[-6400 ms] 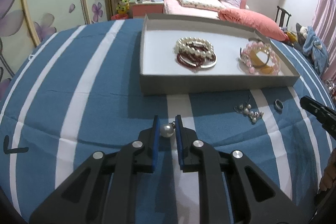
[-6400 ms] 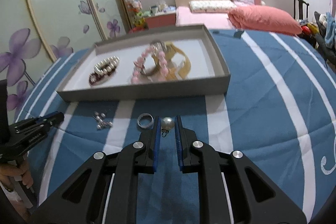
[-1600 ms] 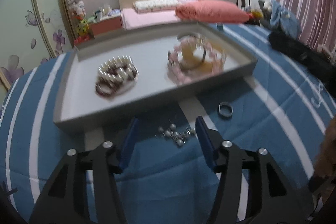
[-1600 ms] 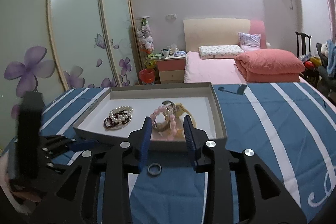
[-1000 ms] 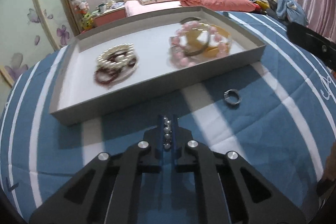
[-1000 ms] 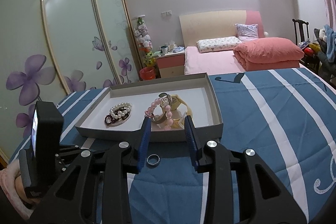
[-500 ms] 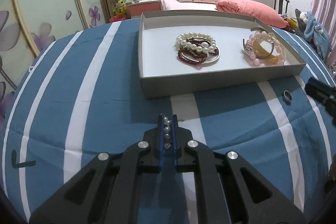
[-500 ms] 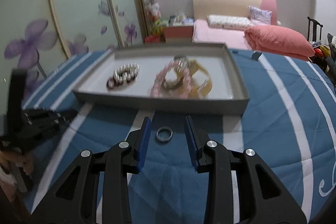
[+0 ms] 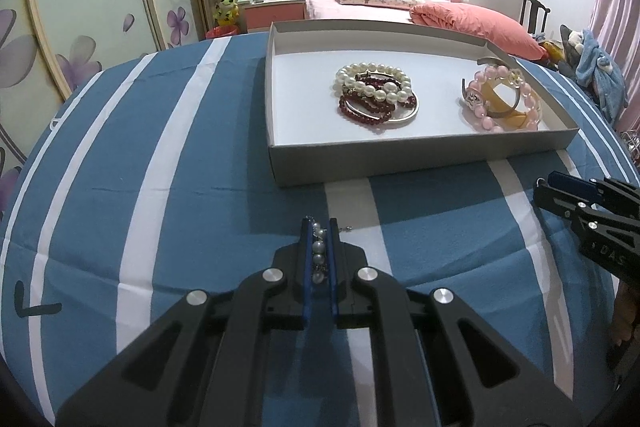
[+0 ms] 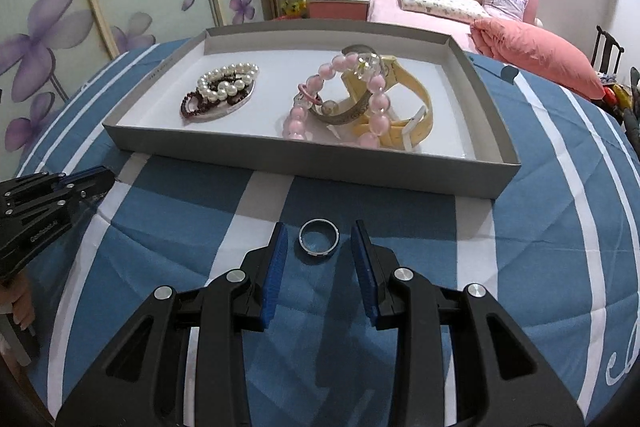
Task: Organize jewelry
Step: 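Grasp the silver ring with the right gripper while the left gripper holds the brooch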
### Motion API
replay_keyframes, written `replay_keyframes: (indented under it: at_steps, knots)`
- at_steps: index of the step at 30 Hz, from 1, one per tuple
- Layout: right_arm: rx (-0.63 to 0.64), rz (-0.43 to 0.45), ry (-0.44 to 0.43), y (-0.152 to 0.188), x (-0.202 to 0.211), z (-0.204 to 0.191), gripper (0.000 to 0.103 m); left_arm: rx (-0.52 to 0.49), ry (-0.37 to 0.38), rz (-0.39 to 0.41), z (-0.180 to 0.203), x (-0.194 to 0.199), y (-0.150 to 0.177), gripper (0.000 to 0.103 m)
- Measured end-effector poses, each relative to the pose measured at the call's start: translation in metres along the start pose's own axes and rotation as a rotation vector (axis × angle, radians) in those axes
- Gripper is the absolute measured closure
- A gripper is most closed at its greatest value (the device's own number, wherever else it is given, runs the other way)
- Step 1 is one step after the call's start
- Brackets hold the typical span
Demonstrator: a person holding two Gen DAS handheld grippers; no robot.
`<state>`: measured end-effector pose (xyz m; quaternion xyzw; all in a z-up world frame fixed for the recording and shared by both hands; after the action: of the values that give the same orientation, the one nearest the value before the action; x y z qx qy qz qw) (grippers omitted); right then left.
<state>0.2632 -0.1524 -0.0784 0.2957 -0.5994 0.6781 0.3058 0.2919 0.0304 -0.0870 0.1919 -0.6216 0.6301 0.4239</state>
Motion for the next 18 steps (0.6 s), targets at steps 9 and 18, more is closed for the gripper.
replay_keyframes:
  at_steps: [9,18]
  knots:
    - [0.007,0.0,0.016,-0.003,-0.001,-0.002,0.077,0.001,0.001,0.0,0.0,0.0,0.0,0.095]
    - [-0.039,0.019,-0.01,0.015,0.022,0.014,0.08,0.001,0.002,0.0,-0.001,0.0,0.0,0.095]
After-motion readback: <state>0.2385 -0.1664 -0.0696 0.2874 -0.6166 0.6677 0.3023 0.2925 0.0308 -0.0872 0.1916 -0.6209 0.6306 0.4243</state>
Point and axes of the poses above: each gripper's, at about its wrist camera, not at the fingertips, and x roughly against the way its jaws point, z to its right, y to its underside, the point moved 1 cm from there along -x, roughly the way its jaws point, and after that the axes turned 11 degrees about y, right-handed, at the moved point
